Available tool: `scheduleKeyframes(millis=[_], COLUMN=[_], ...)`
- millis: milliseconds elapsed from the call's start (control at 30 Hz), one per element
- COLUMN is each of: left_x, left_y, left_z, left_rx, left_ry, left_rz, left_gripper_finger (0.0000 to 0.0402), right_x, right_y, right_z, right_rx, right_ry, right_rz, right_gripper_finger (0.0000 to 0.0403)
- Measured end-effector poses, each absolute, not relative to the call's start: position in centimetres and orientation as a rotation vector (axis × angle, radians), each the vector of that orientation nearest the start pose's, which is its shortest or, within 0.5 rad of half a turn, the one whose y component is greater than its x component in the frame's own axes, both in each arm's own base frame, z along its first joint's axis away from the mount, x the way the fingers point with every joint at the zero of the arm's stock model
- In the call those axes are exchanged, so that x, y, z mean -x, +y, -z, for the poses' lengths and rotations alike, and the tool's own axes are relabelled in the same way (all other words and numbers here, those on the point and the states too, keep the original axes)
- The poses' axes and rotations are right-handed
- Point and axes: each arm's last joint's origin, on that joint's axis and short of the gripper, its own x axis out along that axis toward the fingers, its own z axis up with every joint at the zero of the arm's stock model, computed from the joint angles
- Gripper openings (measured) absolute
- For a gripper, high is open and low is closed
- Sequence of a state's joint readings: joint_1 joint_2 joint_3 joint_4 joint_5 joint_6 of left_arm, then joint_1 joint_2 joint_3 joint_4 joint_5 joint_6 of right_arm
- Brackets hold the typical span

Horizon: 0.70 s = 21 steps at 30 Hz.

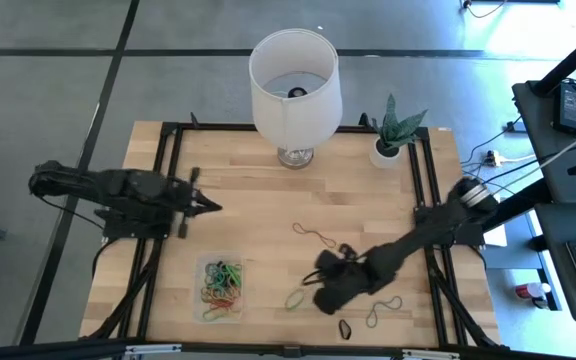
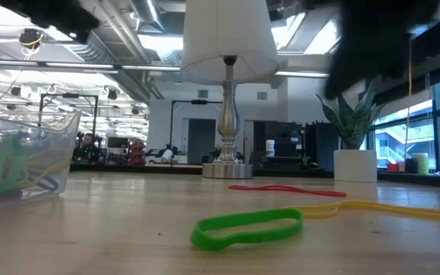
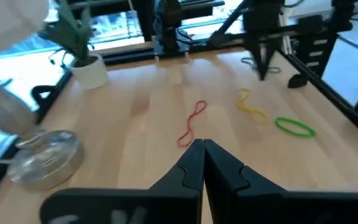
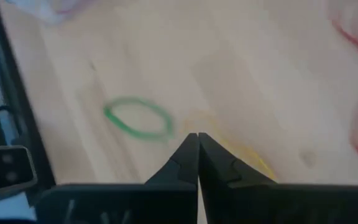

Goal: Pick and place rubber bands into bin
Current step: Put the yellow rubber band into the transparent bin

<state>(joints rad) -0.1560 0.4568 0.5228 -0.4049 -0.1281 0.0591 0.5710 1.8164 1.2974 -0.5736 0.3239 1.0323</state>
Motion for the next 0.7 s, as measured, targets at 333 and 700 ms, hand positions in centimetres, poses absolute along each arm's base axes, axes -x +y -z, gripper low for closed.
scheduleKeyframes(millis=[333, 700], left_x=[-20.8, -31.9], left_y=[-4.9, -11.8], left_z=[-24.7, -24.3], left_rx=[-0.12, -0.206], left_ry=[0.58, 0.762], left_rz=[0.13, 0.164], left_gripper_finger=[0.0002, 0.0034], right_x=[-22.7, -16.7], right_y=[18.2, 16.4], right_z=[-20.6, -18.9], right_rx=[-0.56, -0.481], right_ry=[0.898, 0.952], right_rz=[0.345, 0.276], right_gripper_finger=[0.0004, 0.0004])
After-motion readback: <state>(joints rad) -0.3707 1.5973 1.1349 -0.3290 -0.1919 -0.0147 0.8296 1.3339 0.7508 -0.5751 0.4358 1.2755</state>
